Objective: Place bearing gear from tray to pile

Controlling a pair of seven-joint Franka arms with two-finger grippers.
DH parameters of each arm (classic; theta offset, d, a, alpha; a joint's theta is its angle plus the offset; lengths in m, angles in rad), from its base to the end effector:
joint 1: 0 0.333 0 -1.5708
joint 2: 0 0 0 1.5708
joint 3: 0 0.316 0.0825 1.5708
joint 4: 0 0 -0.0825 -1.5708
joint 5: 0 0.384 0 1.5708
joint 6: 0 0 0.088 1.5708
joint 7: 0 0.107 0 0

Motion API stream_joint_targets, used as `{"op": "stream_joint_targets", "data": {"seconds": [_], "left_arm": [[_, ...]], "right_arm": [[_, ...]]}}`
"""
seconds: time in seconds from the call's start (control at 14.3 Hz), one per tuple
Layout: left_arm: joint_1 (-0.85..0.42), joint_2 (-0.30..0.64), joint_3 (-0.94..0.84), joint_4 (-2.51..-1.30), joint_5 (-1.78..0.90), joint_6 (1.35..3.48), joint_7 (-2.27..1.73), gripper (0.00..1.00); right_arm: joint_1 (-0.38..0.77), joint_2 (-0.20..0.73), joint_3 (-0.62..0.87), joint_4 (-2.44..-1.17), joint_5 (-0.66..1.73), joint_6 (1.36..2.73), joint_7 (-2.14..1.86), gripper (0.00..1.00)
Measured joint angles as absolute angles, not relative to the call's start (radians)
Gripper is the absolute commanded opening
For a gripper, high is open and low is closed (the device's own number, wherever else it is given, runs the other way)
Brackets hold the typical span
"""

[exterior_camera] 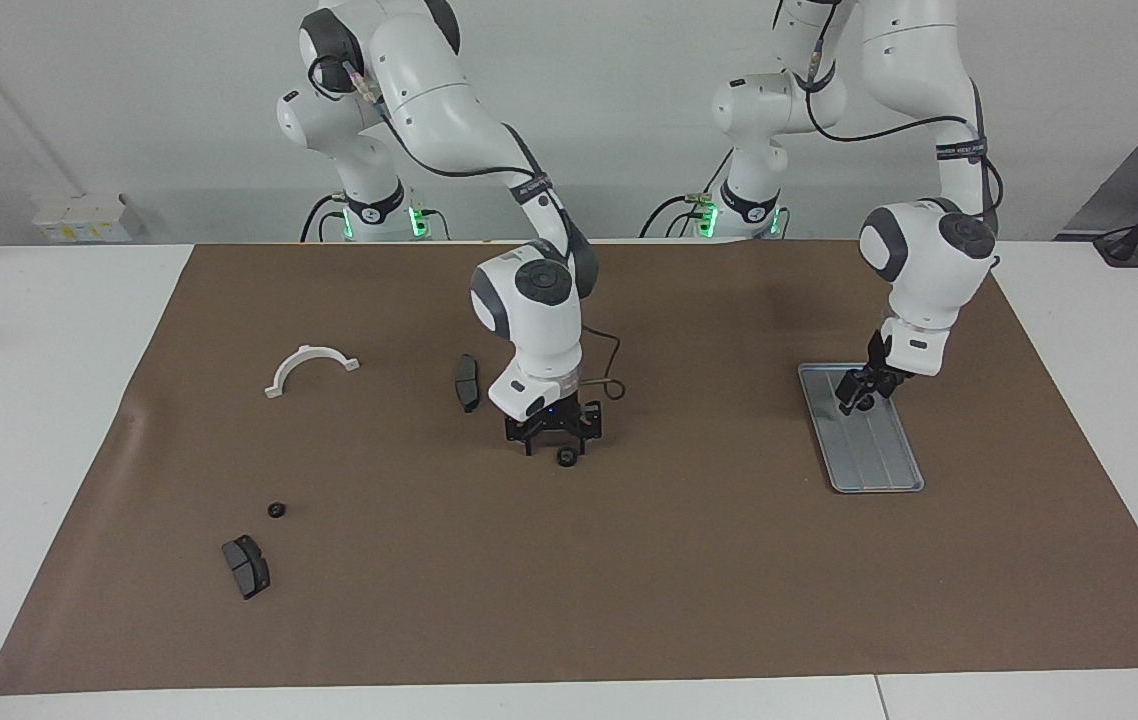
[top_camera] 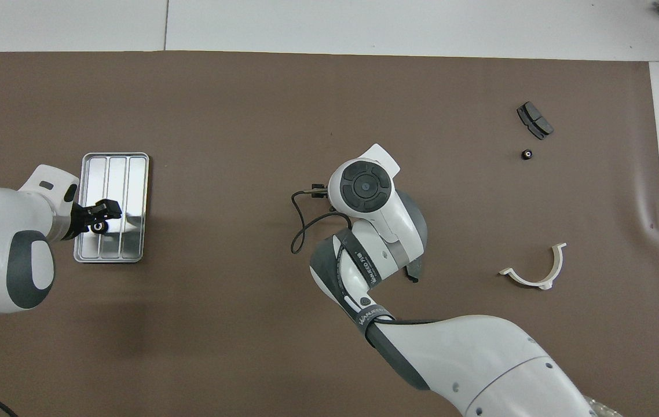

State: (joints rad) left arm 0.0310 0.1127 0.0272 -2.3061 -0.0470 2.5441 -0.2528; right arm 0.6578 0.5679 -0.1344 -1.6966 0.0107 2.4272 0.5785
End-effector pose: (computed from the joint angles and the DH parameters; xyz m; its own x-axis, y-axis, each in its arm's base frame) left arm 0.5331 0.0316 0.3092 0.9329 0.3418 0.1136 0.3372 -0.9396 0.0583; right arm 0.5937 0.3553 0.2846 0.9840 -0.0384 0.1740 -0.0324 -0.9988 -0.0374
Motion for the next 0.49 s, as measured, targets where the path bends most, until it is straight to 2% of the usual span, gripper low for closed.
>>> {"op": "stream_joint_targets", "data": {"seconds": [0.14,0.28,0.49], "left_arm": [[0.045,0.113,0.027,-2.311,-0.047,2.554,-0.245,0.73],[0.052,0.113,0.027,-2.313,-0.047,2.557,-0.235,0.73],[0.054,0.119,0.025,-2.326,-0.047,2.582,-0.233,0.60]], "right_arm": [[0.658,0.567,-0.135,-1.697,0.011,2.429,0.579,0.36],[0.658,0.565,-0.135,-1.696,0.010,2.433,0.579,0.31],[0.659,0.560,-0.134,-1.700,0.010,2.435,0.579,0.27]]}}
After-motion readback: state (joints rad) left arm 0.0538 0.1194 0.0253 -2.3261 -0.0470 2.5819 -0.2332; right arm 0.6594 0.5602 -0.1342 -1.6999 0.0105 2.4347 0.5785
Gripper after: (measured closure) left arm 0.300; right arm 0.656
